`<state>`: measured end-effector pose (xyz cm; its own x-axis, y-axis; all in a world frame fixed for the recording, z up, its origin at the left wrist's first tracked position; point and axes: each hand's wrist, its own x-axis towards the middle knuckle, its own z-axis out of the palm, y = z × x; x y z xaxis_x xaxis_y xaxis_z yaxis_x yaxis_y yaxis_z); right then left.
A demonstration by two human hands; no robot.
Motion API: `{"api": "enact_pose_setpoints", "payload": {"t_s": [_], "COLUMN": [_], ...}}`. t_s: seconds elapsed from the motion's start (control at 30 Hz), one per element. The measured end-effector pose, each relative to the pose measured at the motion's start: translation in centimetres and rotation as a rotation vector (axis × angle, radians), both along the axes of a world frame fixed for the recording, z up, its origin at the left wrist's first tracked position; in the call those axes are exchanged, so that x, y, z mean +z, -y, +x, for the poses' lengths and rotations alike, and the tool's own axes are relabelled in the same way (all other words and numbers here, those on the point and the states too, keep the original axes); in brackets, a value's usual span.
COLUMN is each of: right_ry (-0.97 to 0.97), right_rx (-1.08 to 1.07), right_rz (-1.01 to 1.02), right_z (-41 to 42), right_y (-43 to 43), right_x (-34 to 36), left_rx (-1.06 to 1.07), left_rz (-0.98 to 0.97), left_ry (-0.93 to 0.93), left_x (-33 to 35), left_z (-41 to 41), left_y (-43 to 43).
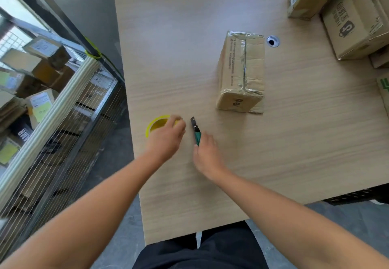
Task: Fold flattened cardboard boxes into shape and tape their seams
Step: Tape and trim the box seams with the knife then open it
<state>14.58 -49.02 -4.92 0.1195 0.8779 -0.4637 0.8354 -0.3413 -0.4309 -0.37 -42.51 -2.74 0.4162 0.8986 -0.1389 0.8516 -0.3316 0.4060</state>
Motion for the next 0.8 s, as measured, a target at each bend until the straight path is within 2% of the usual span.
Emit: {"api": "enact_pose_setpoints", "payload": {"t_s": [0.2,0.33,0.43,0.5,0.57,0.63,0.67,0.73,0.8], "right_ry": [0.062,0.096,-0.088,-0.228,-0.238,-0.226,-0.25,-0.351,-0.472], "right_rx": [0.104,0.201,0.174,0.069,-0.062,-0.215,-0.289,-0.406,-0.461], "right_rz": [0.088,0.144,0.153,0.324,0.662,0.957,1.024,0.993,0.824], "right_z": [-1.6,0.4,2.8,5.1,8.5,12.5,14.3,16.5,17.1], "right_y": [1.5,1.7,1.2,0.6,-0.4,-2.5,-4.0,-7.8,-11.2], "right_x": [-1.1,-0.7,0.7,2.4,4.0,5.2,5.6,6.0,6.2], "left_rx": [0.047,0.113,0.035,0.039,0.164,0.342,0.403,0.485,0.556], "left_rz": [-0.052,-0.128,-0.16,-0.159,-0.029,0.141,0.168,0.074,-0.107], "left_ry": [-0.207,-0.197,-0.317,-0.333,-0.154,0.213,0.416,0.727,0.837], "left_x": [-2.9,-2.4,-1.4,-0.4,1.1,2.8,3.8,4.9,5.2], "left_z": [0.2,0.5,0.5,0.8,2.1,5.4,7.8,13.4,18.2], "left_y": [3.9,2.8,2.6,2.2,1.3,-0.4,-1.7,-4.8,-7.9]}}
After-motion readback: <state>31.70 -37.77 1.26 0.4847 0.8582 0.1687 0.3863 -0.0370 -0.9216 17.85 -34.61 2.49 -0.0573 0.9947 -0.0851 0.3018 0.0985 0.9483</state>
